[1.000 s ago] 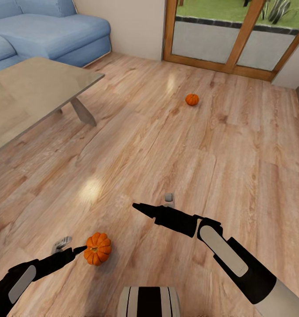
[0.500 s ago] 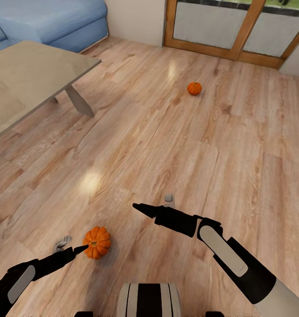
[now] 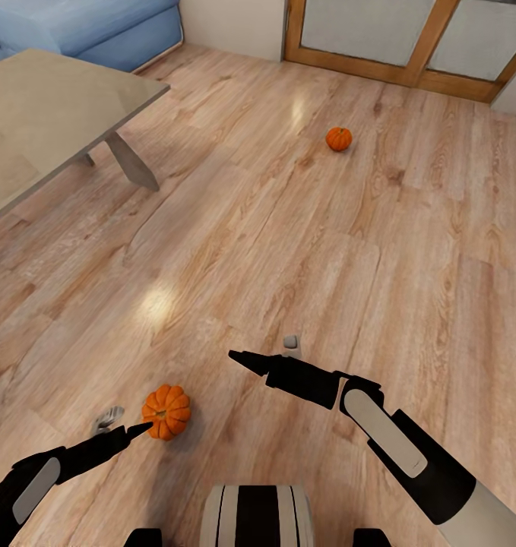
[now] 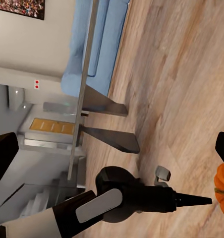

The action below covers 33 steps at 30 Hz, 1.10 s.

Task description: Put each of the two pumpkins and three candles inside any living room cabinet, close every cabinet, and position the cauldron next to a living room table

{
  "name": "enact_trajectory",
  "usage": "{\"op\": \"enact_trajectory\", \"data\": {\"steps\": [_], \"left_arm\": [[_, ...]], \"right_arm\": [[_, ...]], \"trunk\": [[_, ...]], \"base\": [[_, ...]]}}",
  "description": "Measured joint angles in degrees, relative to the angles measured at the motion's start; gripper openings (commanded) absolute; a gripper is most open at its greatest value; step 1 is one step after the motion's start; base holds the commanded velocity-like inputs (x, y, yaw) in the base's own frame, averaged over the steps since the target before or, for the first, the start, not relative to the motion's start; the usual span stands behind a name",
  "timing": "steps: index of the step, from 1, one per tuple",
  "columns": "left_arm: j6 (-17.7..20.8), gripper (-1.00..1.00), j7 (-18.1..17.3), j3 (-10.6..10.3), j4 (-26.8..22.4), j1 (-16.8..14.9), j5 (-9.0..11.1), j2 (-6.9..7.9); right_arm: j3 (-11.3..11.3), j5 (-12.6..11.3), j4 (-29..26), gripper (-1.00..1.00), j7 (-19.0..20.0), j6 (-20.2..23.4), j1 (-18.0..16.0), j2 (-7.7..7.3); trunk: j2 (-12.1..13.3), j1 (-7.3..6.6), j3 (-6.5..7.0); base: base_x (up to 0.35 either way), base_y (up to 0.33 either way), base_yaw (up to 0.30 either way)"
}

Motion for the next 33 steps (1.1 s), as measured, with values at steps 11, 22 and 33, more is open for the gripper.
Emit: {"op": "enact_trajectory", "data": {"steps": [11,22,33], "left_arm": [[0.1,1.0,-0.9,0.1,0.0,0.0,0.7,1.51],[0.1,1.0,-0.9,0.1,0.1,0.0,0.7,1.59],[0.1,1.0,-1.0,0.1,0.1,0.0,0.8,1.67]], "right_arm": [[0.0,0.0,0.1,1.0,0.0,0.0,0.0,0.13],[0.0,0.0,0.1,1.0,0.0,0.0,0.0,0.13],[0.0,0.0,0.2,1.0,0.1,0.0,0.0,0.13]], "trunk": [[0.0,0.0,0.0],[0.0,0.0,0.0],[0.0,0.03,-0.21]], "base": [[0.038,0.0,0.0],[0.035,-0.033,0.0],[0.001,-0.001,0.0]]}}
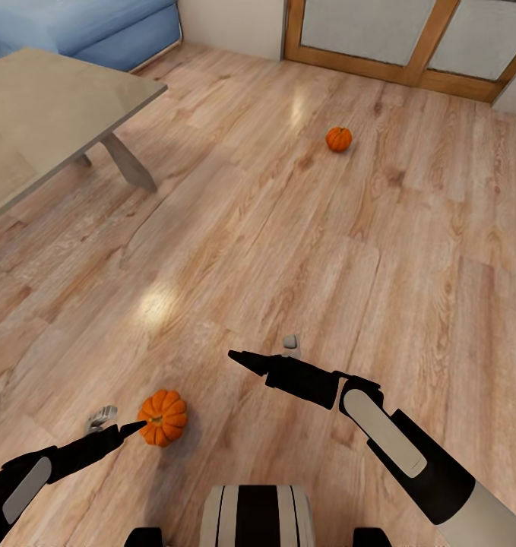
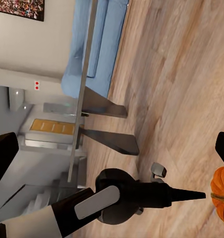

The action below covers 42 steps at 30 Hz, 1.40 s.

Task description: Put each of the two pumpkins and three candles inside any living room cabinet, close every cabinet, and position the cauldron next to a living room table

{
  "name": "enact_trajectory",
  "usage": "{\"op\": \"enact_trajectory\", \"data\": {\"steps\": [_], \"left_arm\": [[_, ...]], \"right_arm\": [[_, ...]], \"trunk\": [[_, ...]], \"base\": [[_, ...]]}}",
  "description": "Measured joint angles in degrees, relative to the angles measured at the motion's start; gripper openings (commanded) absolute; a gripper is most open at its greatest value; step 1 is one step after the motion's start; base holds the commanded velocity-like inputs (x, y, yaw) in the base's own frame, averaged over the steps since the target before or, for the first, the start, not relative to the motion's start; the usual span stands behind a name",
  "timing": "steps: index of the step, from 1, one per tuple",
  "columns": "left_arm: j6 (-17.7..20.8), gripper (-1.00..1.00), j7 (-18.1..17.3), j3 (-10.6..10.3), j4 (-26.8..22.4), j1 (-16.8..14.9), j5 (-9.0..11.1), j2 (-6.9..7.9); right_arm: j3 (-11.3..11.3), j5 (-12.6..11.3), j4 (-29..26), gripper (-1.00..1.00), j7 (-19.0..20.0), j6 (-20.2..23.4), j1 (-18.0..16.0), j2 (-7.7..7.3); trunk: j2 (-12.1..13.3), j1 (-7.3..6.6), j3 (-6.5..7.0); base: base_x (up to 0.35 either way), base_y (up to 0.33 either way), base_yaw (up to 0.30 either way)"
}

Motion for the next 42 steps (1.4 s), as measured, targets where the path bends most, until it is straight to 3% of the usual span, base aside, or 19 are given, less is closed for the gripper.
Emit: {"op": "enact_trajectory", "data": {"steps": [16,33,36,42], "left_arm": [[0.0,1.0,0.0,0.0,-0.1,0.0,0.1,0.0],[0.0,1.0,-0.2,0.1,-0.1,0.0,0.1,0.45],[0.0,1.0,-3.5,0.1,0.0,0.0,-0.3,0.58],[0.0,1.0,-4.5,0.1,0.0,0.0,-0.3,1.16]], "right_arm": [[0.0,0.0,0.0,1.0,0.2,-0.2,0.0,-0.09],[0.0,0.0,0.0,1.0,0.1,-0.2,0.0,-0.09],[0.0,0.0,0.0,1.0,0.1,-0.2,0.0,-0.09],[0.0,0.1,0.0,1.0,0.1,-0.2,0.0,0.0]], "trunk": [[-0.2,0.41,-3.55],[-0.2,0.43,-3.77],[-0.2,0.43,-3.77],[-0.2,0.43,-3.77]], "base": [[0.0,0.0,0.0],[0.001,-0.001,0.0],[0.078,-0.066,0.0],[0.013,-0.011,0.0]]}}
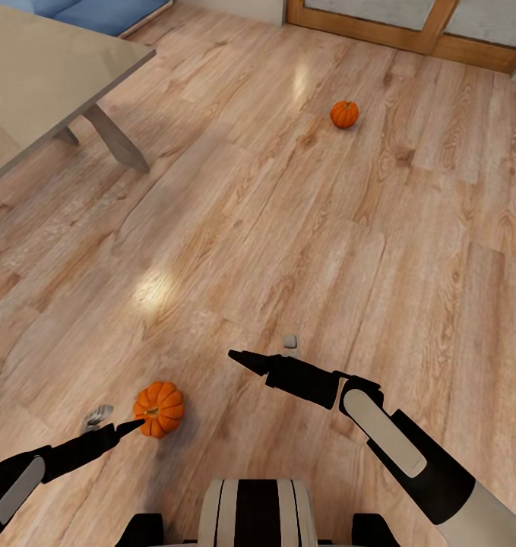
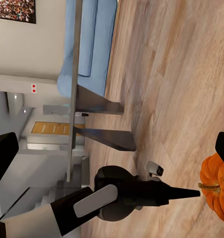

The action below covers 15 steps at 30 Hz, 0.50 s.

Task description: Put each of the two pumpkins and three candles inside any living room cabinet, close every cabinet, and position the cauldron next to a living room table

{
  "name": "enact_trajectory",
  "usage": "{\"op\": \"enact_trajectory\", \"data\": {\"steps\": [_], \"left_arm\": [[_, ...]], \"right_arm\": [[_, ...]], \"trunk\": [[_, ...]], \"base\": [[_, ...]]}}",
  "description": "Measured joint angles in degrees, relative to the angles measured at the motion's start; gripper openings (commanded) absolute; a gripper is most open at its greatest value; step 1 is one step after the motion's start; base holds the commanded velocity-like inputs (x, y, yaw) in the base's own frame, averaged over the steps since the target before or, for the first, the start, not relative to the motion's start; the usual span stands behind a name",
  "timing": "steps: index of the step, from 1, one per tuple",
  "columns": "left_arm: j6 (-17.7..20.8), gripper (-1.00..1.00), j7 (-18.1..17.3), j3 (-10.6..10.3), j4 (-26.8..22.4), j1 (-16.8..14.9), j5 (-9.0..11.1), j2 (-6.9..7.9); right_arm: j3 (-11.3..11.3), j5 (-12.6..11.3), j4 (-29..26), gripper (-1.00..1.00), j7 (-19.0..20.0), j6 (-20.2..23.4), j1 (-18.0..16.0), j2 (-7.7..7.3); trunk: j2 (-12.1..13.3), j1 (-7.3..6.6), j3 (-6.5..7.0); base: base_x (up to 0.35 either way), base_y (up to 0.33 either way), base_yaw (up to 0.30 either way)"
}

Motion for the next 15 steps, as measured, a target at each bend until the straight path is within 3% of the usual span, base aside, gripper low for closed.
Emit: {"op": "enact_trajectory", "data": {"steps": [15], "left_arm": [[0.0,1.0,0.0,0.1,0.0,0.0,0.1,0.08]], "right_arm": [[0.0,0.1,0.0,1.0,0.0,0.0,0.0,0.08]], "trunk": [[0.0,-0.01,0.0]], "base": [[0.068,0.006,0.0]]}}
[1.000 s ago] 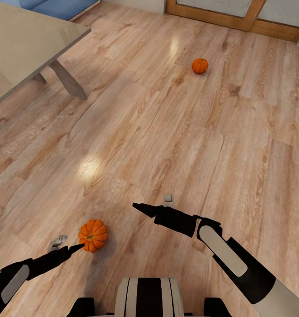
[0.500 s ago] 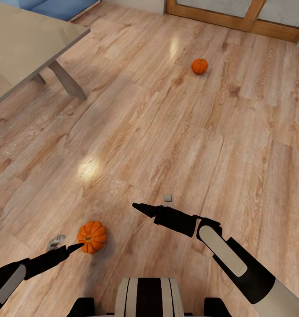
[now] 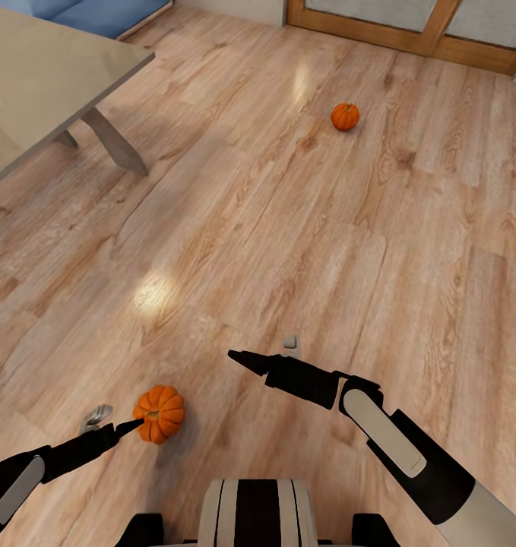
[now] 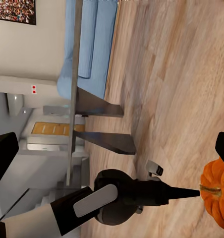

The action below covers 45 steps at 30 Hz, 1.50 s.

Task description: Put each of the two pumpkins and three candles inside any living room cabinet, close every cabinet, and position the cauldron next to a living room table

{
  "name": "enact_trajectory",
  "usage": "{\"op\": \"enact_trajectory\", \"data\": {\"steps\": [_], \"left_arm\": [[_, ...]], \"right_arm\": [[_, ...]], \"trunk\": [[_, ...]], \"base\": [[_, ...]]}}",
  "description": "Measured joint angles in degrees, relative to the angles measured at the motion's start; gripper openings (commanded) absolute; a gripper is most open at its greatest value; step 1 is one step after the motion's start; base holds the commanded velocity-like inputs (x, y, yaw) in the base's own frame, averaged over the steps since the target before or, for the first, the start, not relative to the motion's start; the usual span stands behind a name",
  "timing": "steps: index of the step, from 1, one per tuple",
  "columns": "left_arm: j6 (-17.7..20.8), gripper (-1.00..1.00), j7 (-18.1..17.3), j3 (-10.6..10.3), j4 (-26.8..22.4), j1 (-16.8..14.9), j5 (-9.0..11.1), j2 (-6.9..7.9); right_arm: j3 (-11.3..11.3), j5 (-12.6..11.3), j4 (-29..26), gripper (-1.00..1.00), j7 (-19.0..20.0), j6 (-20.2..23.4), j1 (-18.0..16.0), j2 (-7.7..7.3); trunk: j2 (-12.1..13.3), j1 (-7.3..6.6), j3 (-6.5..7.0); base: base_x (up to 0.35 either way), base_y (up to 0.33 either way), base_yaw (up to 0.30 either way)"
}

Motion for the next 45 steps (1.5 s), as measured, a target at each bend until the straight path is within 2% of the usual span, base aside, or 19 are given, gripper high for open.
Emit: {"op": "enact_trajectory", "data": {"steps": [21,24,32,35,45], "left_arm": [[0.0,1.0,0.0,-0.1,0.1,0.0,0.0,-0.09],[0.0,1.0,-0.1,-0.1,0.1,0.0,0.0,-0.09],[0.1,1.0,-0.1,-0.1,0.1,0.0,0.1,-0.09],[0.0,1.0,-0.1,-0.1,0.1,0.0,0.1,-0.09],[0.1,1.0,-0.1,-0.1,0.1,0.0,0.1,-0.09]], "right_arm": [[0.0,0.0,0.0,1.0,0.0,0.0,0.0,0.02],[0.0,0.0,0.0,1.0,0.0,0.0,0.0,0.02],[0.0,0.0,0.0,1.0,0.0,0.0,0.0,0.02],[0.0,0.0,0.0,1.0,0.0,0.0,0.0,0.02],[0.0,0.0,0.0,1.0,0.0,0.0,0.0,0.02]], "trunk": [[0.0,0.01,0.0],[0.0,0.09,-0.66],[-0.1,0.14,-1.11],[-0.1,0.22,-1.77],[-0.1,0.21,-1.77]], "base": [[0.022,-0.022,0.0],[0.0,0.0,0.0],[0.0,0.0,0.0],[0.0,0.0,0.0],[0.015,-0.009,0.0]]}}
